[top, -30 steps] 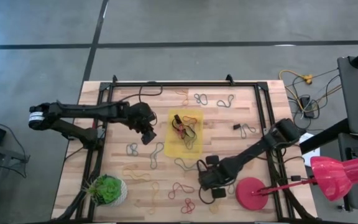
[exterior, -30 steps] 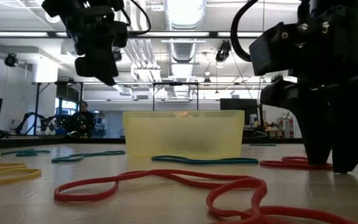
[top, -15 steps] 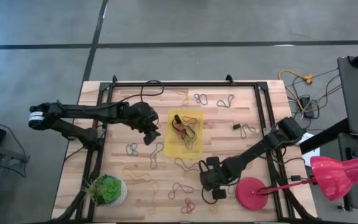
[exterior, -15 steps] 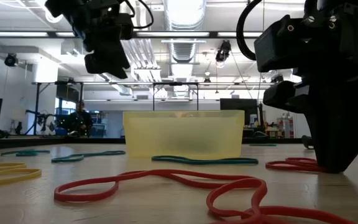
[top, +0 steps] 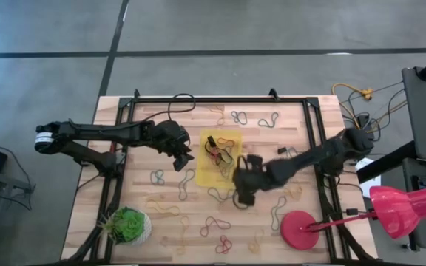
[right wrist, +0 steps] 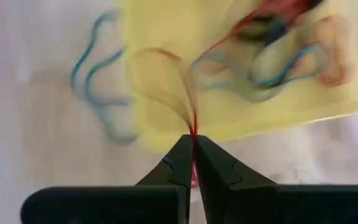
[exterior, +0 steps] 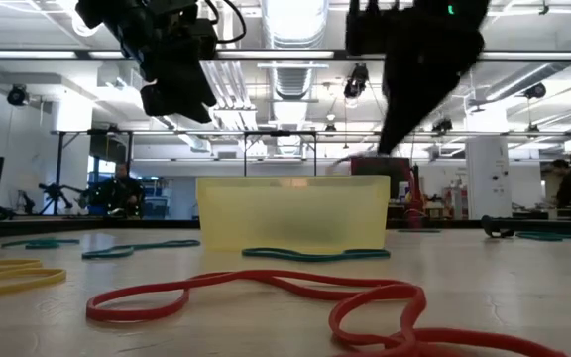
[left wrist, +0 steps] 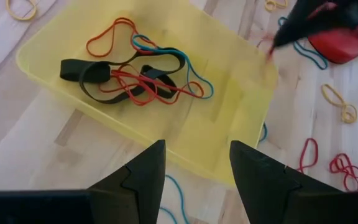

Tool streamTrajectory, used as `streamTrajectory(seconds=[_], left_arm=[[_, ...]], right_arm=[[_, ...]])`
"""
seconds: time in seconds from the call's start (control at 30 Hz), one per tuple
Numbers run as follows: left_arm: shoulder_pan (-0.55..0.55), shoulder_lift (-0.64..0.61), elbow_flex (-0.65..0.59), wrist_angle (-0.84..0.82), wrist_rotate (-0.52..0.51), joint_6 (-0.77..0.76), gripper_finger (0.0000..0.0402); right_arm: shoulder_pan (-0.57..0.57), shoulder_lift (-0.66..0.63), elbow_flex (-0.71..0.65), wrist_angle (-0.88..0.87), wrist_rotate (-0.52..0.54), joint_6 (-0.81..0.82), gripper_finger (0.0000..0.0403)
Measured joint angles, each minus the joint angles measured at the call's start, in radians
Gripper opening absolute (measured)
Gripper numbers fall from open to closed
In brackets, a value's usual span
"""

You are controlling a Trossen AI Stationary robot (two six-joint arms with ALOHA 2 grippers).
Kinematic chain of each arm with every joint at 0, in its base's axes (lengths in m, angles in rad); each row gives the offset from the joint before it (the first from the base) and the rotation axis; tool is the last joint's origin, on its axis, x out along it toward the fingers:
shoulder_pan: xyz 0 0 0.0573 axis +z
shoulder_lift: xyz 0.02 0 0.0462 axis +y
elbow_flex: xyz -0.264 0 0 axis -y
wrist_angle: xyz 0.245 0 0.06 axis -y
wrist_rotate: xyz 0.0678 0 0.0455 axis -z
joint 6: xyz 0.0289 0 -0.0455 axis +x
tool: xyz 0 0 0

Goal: Pick and place rubber bands into bin
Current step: Put the red rubber band into the yellow bin, then put the blue rubber band into the yellow bin

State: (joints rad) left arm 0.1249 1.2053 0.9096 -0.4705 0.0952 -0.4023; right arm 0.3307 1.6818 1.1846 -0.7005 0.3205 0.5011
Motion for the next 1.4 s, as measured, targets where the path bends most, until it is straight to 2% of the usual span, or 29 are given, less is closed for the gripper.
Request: streamTrajectory(seconds=[0.1,0.27,0.5,0.6,0.73,0.87,0.97,1.17,1.27,1.4], left_arm=[[0.0,-0.001,0.0,0.001,-0.001,0.0,0.0164],[0.0,0.004,0.0,-0.001,-0.001,0.0,0.0164],[-0.001,-0.006,0.0,-0.013,-0.001,-0.009,0.0164],[-0.003,-0.018,0.0,-0.035,-0.001,-0.023,0.0164],[-0.006,-0.04,0.0,-0.091,-0.001,-0.088,0.0164],[-0.024,-0.065,0.0,-0.137,-0.002,-0.108,0.0164],[-0.038,-0.083,-0.001,-0.138,-0.002,-0.154,0.0164],[-0.096,-0.107,0.0,-0.096,-0.011,-0.283,0.0164],[-0.155,-0.106,0.0,-0.053,-0.069,-0.353,0.0164],[-0.248,-0.092,0.0,-0.018,-0.13,-0.449,0.0164]], right_arm=[[-0.023,-0.044,0.05,-0.029,-0.029,0.021,0.0008],[-0.111,-0.03,0.163,0.015,-0.052,-0.015,0.0008],[-0.273,0.121,0.278,0.025,-0.226,-0.02,0.0012],[-0.302,0.169,0.305,0.019,-0.281,-0.036,0.0035],[-0.289,0.201,0.314,0.008,-0.301,-0.042,0.0096],[-0.272,0.178,0.315,-0.037,-0.212,-0.073,0.0162],[-0.246,0.14,0.315,-0.054,-0.203,-0.113,0.0195],[-0.177,0.025,0.309,-0.062,-0.124,-0.085,0.0215],[-0.125,-0.025,0.296,-0.074,-0.08,-0.011,0.0213],[-0.031,-0.075,0.28,-0.072,-0.083,0.094,0.021]])
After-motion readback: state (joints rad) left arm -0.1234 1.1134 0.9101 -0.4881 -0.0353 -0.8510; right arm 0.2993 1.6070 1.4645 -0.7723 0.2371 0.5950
